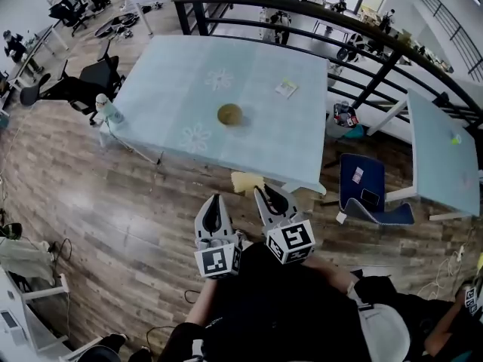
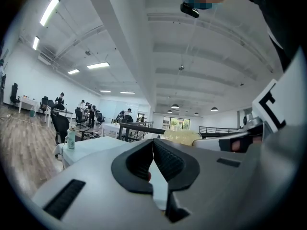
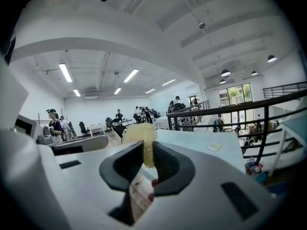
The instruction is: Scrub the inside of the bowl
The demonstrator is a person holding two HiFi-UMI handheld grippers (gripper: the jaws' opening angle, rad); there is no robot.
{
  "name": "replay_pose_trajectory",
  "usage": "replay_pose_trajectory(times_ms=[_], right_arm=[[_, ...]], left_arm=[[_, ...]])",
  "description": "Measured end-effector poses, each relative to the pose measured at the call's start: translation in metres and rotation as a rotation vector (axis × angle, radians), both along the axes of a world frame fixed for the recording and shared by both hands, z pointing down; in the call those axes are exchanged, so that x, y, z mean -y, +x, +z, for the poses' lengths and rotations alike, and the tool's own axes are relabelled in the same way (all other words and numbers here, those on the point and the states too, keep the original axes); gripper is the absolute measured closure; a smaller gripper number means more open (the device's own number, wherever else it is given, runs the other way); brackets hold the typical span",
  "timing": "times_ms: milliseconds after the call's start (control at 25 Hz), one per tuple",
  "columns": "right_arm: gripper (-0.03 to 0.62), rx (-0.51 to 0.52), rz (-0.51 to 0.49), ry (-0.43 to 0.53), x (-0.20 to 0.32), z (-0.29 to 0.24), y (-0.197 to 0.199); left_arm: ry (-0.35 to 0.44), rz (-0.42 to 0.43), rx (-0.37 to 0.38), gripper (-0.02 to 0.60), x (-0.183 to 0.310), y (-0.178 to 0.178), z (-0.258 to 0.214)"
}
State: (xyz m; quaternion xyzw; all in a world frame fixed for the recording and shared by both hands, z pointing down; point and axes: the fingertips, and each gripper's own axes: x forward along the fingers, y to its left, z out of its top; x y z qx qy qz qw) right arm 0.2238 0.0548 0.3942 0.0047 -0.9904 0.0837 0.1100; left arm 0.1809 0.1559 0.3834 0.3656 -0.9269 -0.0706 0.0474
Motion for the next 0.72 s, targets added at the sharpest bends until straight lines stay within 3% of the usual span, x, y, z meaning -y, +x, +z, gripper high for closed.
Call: replay_pose_trajectory(times_ms=[280,720], right_arm=[[0.531,-0.022,0.012,0.007,-0.025,0.004,-0.033],[0.531,-0.064,-0.003,0.0,-0.026,0.022,-0.065]], left_arm=[[-0.016,0.018,-0.023,0.566,-0.02,-0.039,-0.003],[-0.023,0.005,-0.069,0.567,-0.022,-0.068,0.013]])
